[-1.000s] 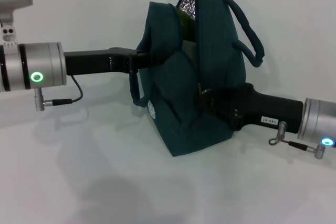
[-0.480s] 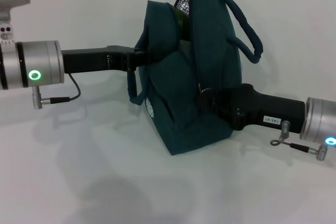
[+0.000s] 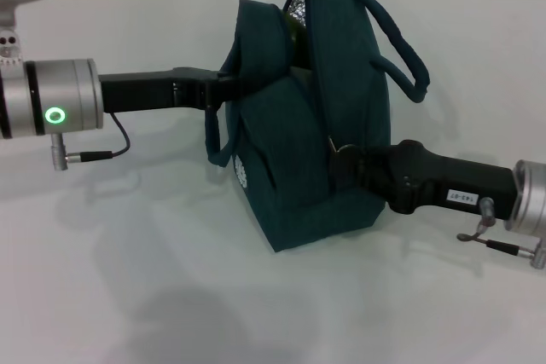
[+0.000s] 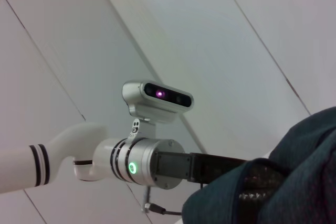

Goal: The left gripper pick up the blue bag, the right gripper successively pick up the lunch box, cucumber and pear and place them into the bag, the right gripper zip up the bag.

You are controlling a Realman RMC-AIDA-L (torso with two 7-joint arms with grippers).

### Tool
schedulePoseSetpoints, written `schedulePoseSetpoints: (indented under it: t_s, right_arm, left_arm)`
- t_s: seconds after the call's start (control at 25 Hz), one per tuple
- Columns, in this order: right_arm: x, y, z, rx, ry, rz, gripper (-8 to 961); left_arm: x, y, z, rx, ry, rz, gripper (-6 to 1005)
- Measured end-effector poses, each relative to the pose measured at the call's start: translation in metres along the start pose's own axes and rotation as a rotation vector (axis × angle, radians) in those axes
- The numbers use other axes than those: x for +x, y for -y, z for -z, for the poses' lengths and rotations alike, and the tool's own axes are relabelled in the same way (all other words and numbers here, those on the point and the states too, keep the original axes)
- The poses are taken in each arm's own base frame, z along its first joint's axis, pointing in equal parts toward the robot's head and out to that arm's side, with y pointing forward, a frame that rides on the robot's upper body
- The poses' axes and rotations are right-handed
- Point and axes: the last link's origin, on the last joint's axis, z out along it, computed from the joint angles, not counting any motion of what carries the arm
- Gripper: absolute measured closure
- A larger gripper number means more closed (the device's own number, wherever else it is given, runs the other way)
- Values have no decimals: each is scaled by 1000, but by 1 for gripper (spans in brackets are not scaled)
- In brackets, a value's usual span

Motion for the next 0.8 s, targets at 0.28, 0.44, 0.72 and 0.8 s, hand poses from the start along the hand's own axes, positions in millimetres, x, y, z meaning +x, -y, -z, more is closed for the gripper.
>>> schedulePoseSetpoints:
  t_s: [0.28,0.44,0.72,0.8]
  right_arm:
    - [-1,4,12,34,27,12,914]
    - [0,3,12,29,23,24,914]
    - [-1,1,11,10,15,34,913]
    - [-1,1,13,10,19,39,913]
  left_arm:
    - [6,-1,4,-10,-42,-65,942]
    - [6,-2,9,-17,-82,-107,851]
    - [-2,-10,26,-51,-191,-228,589]
    - [-7,-10,34,-40,-229,-261,481]
